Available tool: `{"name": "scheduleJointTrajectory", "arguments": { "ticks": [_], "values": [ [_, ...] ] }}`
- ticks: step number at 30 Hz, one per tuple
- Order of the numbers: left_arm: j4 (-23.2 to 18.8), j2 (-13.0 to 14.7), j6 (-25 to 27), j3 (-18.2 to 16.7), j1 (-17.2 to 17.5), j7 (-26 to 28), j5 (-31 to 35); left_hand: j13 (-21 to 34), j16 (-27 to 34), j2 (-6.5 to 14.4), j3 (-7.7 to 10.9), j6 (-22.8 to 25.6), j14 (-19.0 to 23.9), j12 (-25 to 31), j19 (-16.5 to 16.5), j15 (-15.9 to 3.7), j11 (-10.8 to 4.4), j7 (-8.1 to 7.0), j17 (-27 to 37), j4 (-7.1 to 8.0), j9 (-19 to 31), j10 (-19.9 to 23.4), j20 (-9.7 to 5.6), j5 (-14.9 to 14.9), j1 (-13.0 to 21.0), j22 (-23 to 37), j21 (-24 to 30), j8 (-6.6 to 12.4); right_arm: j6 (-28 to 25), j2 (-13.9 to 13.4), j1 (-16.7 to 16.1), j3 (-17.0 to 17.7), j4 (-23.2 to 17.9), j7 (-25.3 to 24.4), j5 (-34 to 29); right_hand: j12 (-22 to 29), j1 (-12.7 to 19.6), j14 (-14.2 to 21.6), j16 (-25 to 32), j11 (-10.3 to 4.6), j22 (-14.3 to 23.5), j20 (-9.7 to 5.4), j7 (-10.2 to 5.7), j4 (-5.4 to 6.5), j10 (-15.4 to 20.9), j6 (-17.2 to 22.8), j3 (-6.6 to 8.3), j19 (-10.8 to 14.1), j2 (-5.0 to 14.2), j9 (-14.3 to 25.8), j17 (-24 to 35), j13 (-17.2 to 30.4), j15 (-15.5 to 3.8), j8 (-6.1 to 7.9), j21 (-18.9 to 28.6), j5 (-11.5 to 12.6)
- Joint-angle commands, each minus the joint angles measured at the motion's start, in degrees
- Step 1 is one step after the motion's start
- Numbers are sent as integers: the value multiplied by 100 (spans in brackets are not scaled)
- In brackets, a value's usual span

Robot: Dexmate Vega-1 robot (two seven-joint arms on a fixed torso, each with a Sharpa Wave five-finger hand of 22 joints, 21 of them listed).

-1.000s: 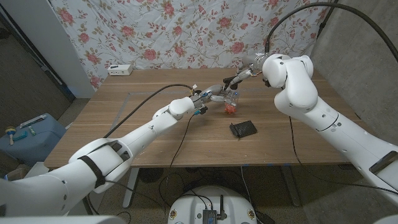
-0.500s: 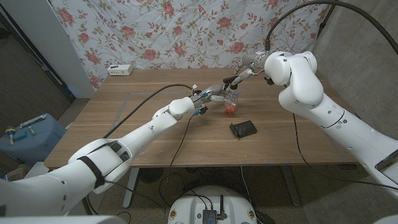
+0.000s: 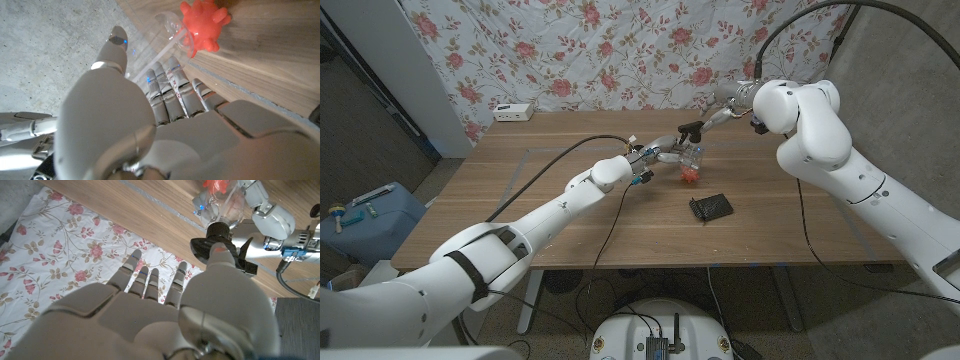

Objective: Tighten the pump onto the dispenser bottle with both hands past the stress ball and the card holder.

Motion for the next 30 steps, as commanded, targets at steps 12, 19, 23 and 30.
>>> {"name": "scheduleJointTrajectory", "arguments": {
  "ticks": [12, 19, 23, 30],
  "values": [
    [-863, 337, 455, -233, 445, 454, -66, -4, 4, 564, 586, 375, 31, 21, 26, -311, -22, 1, 20, 560, 19, 67, -293, 27, -334, 16, -2, 38, -457, -374, -431, 720, 147, -1942, 2514, 44, -42, -4, 79, -34, 12, -168, 31, 36, 55, -229, 70, 135, 201, -15, 9, -12, -26, -3, 63, -107],
    [-1317, 509, 697, -341, 674, 687, -71, -11, 4, 555, 578, 368, 31, 14, 25, -298, -5, 1, 20, 566, 18, 57, -264, 23, -352, 16, -4, 34, -294, -432, -739, 979, 257, -2962, 3437, 45, -298, -5, 82, -49, 13, -242, 64, 154, 94, -356, -27, 219, 208, -29, -2, -45, -102, -10, 67, -249],
    [-1535, 586, 815, -412, 803, 794, -118, -16, 4, 555, 577, 369, 34, 6, 26, -294, -8, 4, 20, 568, 18, 42, -266, 23, -358, 16, -4, 34, -144, -463, -878, 1094, 363, -3423, 3964, 49, -595, 5, 91, -32, 14, -287, 69, 314, 139, -398, -128, 242, 235, -35, -1, -66, -154, 3, 56, -353],
    [-1714, 621, 902, -531, 1004, 916, -310, -28, -10, 531, 572, 325, 10, -10, 30, -305, -18, 26, 13, 562, 16, 10, -246, 20, -369, 17, -2, 13, 61, -478, -1027, 1136, 548, -4174, 4637, 43, -930, -13, 88, -71, 15, -422, 35, 511, 172, -635, -212, 206, 331, -48, 6, -84, -247, -38, 29, -476]
  ]
}}
